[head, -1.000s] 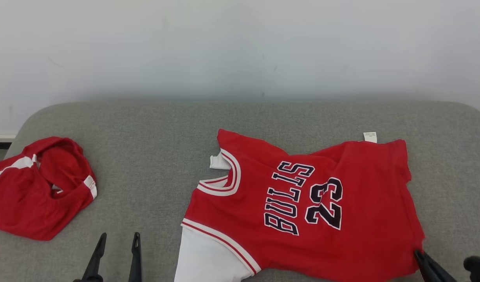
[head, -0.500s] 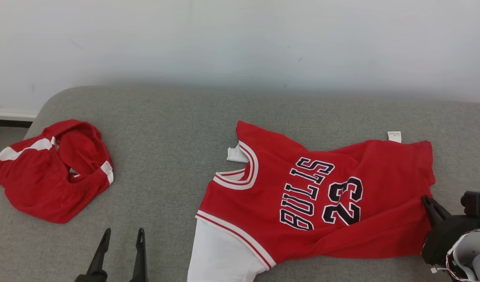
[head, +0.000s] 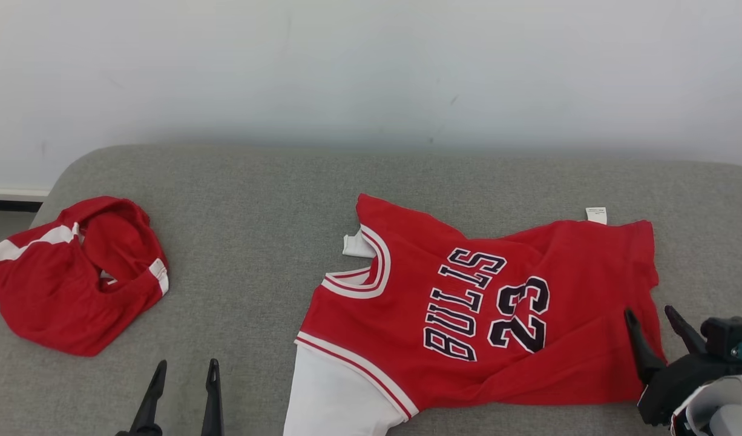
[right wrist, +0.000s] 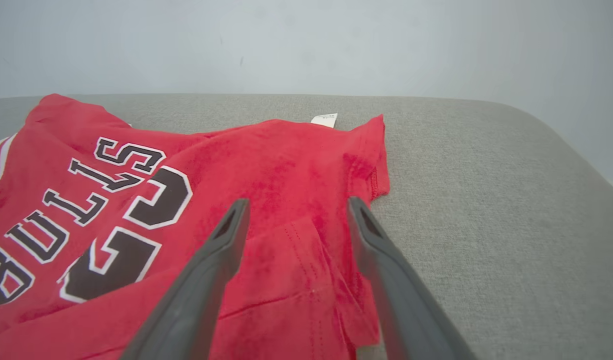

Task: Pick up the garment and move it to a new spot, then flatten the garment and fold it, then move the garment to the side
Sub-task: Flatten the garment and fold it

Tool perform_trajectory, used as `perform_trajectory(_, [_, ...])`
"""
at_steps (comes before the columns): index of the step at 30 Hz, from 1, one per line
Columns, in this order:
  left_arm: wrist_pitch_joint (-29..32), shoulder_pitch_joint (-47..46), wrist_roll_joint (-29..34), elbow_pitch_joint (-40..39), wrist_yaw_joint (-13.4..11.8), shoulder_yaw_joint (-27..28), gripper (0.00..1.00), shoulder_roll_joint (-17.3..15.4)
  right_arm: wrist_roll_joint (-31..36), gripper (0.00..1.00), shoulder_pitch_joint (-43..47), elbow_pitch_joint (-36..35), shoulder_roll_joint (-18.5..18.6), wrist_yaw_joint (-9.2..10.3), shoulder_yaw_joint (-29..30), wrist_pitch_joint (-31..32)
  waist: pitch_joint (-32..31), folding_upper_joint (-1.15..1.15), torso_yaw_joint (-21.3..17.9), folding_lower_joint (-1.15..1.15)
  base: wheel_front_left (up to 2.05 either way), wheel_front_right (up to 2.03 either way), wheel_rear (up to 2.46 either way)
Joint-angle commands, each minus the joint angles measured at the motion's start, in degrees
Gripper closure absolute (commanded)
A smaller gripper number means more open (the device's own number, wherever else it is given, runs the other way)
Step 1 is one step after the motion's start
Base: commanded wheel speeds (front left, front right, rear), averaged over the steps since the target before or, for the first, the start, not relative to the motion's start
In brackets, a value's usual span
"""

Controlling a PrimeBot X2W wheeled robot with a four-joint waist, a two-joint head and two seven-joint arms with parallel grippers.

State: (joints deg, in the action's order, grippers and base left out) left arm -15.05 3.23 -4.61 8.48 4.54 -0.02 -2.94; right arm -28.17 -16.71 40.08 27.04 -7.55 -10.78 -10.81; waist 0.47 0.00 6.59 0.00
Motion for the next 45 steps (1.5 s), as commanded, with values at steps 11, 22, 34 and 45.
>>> perform_trajectory(11, [-0.19, 1.15, 0.7, 1.16, 1.48, -1.06, 0.0, -0.1, -1.4, 0.0, 6.84, -5.03, 0.39, 0.14, 0.26, -1.95, 0.03, 0.0, -3.37, 0.0, 0.0, 0.0, 0.0])
perform_trajectory(22, [-0.19, -1.07, -0.79, 11.8, 2.98, -9.93, 0.0, -0.61, -0.99, 0.0, 4.19, -2.95, -0.96, 0.14, -0.73, -0.57, 2.25, 0.0, -3.05, 0.0, 0.0, 0.0, 0.0])
perform_trajectory(34, [-0.18, -3.76, -5.29, 21.6, 2.89, -14.83, 0.0, -0.95, -1.64, 0.0, 0.27, 3.47, -1.15, 0.14, -3.13, -1.38, 2.32, 0.0, -2.53, 0.0, 0.0, 0.0, 0.0])
perform_trajectory(45, [-0.18, -6.48, -6.94, 25.25, 2.9, -15.05, 0.0, -1.33, -3.1, 0.0, -3.26, 8.19, -1.46, 0.14, -5.99, -2.35, 3.65, 0.0, -1.9, 0.0, 0.0, 0.0, 0.0])
